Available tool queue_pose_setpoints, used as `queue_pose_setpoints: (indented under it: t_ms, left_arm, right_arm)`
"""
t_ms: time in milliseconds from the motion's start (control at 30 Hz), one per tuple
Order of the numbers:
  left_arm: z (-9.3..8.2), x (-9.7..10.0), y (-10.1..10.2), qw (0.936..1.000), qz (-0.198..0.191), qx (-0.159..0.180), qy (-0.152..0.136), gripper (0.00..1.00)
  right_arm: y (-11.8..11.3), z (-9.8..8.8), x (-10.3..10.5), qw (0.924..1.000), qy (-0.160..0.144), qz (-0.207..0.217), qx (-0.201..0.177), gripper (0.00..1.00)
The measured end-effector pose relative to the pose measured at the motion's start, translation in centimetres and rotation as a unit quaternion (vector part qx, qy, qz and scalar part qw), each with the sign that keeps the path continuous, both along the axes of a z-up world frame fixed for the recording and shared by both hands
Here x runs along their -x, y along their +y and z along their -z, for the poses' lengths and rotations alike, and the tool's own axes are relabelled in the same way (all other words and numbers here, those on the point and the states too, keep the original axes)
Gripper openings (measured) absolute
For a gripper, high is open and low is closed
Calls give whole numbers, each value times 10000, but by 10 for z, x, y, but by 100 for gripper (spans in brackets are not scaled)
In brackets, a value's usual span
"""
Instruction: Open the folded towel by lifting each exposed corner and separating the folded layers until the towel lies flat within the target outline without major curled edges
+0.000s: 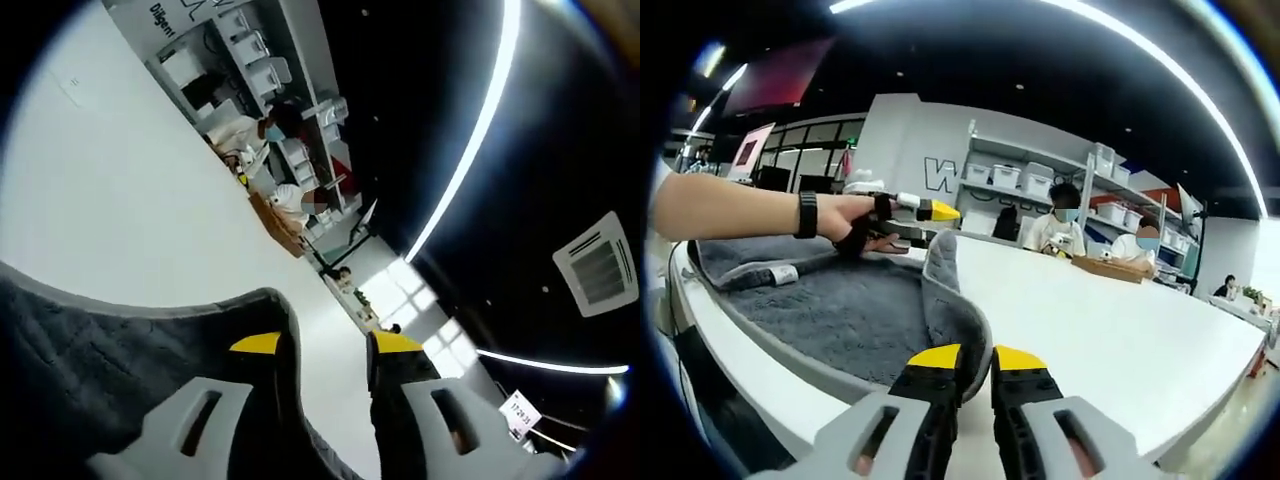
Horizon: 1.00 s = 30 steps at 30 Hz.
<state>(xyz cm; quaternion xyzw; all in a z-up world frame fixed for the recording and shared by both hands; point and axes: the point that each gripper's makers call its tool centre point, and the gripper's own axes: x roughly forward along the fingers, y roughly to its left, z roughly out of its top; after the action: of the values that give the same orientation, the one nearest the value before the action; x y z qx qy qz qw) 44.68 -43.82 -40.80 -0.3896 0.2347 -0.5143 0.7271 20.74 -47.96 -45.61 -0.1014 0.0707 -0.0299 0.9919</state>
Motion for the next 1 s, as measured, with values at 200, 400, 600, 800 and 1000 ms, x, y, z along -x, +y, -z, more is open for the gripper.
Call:
queue_pose_setpoints:
  t_ms: [200,400,600,800,1000]
  left_arm:
    - [6,9,-4,9998,140,-41,110,42]
    - [2,12,-10,9996,156,174,129,44]
    - [3,19,-16,9994,259,208,133,47]
    - [2,18,-17,9995,254,149,91,52]
    - [9,23,-15,9992,364,34,132,56]
  right_arm:
    - [-12,-1,4,9995,63,273,154,6]
    - [-23,0,10,9992,69,366,106,4]
    - [-20,-5,15,9996,-54,281,-23,2]
    - [-12,-14,12,9998,-148,107,46,3]
    - [-1,-21,6,9997,-185,-104,87,3]
